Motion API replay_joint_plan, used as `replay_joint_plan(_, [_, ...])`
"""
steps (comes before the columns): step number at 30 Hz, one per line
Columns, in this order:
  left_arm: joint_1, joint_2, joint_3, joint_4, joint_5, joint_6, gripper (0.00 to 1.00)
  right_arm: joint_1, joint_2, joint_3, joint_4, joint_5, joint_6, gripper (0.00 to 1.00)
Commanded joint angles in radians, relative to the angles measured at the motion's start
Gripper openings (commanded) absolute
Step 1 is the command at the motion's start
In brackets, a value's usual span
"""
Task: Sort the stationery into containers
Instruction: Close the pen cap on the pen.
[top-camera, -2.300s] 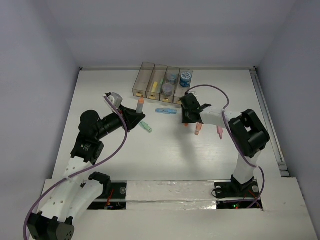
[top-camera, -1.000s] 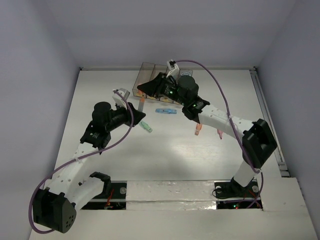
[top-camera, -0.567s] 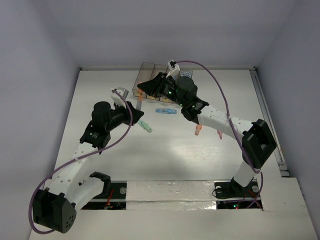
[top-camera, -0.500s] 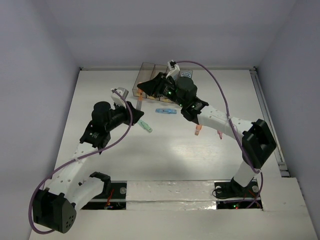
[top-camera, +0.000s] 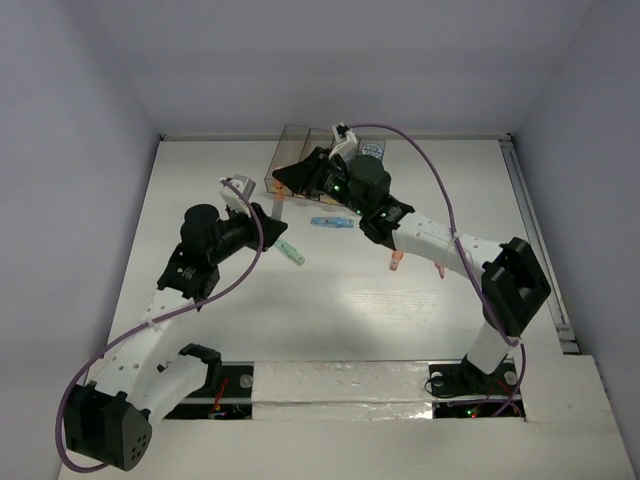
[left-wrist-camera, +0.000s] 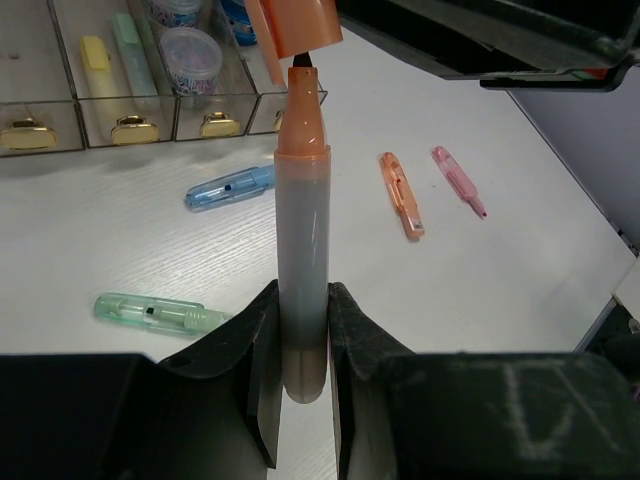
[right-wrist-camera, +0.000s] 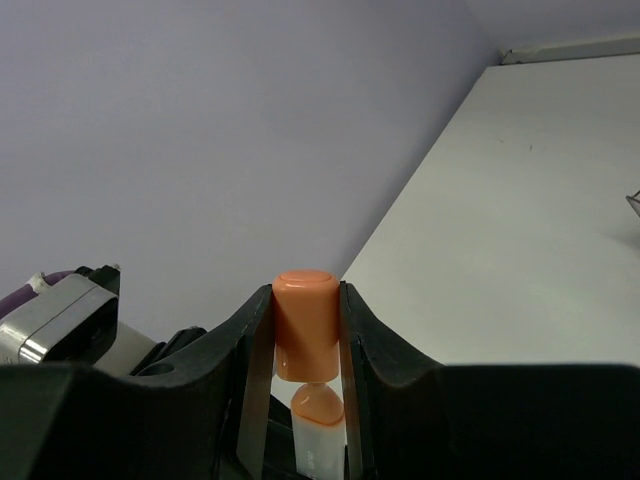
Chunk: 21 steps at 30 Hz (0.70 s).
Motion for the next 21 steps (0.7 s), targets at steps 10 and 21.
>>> replay_joint_plan(10, [-0.005,-0.048,0.04,0.034,-0.037,0.0,0.0,0.035,0.008,0.007,0.045,0.033,-0.034,0.0])
replay_joint_plan(21, [-0.005,-0.092,0.03,0.025,-0.129,-0.015,0.0,0.125,-0.001,-0.027,0.11,0.122,-0.064,0.0])
